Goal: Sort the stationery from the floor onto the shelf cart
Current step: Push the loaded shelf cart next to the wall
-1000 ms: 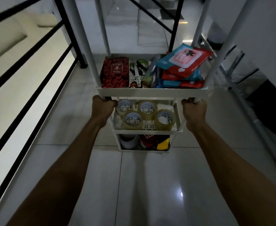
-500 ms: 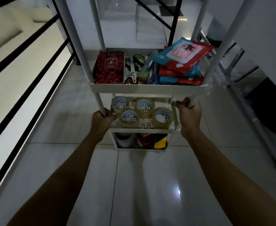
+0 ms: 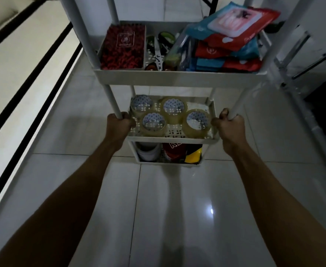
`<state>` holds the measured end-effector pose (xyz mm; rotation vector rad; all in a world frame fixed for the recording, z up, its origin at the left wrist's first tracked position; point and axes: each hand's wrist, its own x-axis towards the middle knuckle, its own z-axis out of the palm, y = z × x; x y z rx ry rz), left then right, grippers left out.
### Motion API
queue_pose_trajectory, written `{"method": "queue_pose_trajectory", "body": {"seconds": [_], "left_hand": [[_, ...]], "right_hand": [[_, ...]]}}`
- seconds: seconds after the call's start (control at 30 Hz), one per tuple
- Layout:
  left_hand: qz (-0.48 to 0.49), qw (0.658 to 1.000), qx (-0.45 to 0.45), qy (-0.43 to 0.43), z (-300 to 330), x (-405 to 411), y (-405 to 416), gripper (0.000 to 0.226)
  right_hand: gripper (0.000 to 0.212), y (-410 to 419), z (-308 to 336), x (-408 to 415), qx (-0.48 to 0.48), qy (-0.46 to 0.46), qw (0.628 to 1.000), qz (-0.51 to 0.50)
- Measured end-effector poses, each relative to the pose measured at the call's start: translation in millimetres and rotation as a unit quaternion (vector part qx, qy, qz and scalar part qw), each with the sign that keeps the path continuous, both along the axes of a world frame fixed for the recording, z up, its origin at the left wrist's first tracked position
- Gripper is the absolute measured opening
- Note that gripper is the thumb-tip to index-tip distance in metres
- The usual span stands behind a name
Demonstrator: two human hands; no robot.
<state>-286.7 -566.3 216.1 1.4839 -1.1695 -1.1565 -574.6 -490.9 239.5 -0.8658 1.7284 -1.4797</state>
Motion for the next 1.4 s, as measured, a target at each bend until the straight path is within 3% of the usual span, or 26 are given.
{"method": "queue_pose_trajectory", "body": {"seconds": [0.3,0.47,0.63,0.77,0.93,1.07,1.4], "left_hand": [[0.009,0.999,-0.014,0.04,-18.0,-5.1,9.5,0.027],[-0.007,0.999,-0.007,0.05,-24.3,-0.5,-0.4,0.041],[-0.002,0.998,-0.027,0.054,-24.7,0.2,6.0,0.046],[0.014,0.994,-0.103,0.024,-30.2,-1.5,25.5,0.024],[-0.03,0.987,-0.154,-0.02,-43.3,6.5,55.9,0.072],[-0.038,0.99,-0.09,-0.105,-71.7,28.2,87.9,0.094],[-0.075,0.988,-0.05,-0.127,-94.6,38.7,112.2,0.089]], "right_hand": [[0.045,1.3,-43.1,3.0,0.007,-0.018,1.0,-0.002],[0.042,-4.6,-42.9,-2.9,0.007,-0.023,1.0,0.017],[0.043,3.8,-51.6,-5.5,-0.025,0.018,0.999,0.034],[0.029,25.7,-60.6,-6.2,-0.024,0.083,0.993,0.079],[0.063,53.2,-79.8,7.1,-0.022,0.086,0.996,0.03],[0.089,85.1,-104.8,14.3,0.05,0.071,0.996,0.005],[0.092,114.0,-125.6,9.2,0.083,0.121,0.989,0.031]]}}
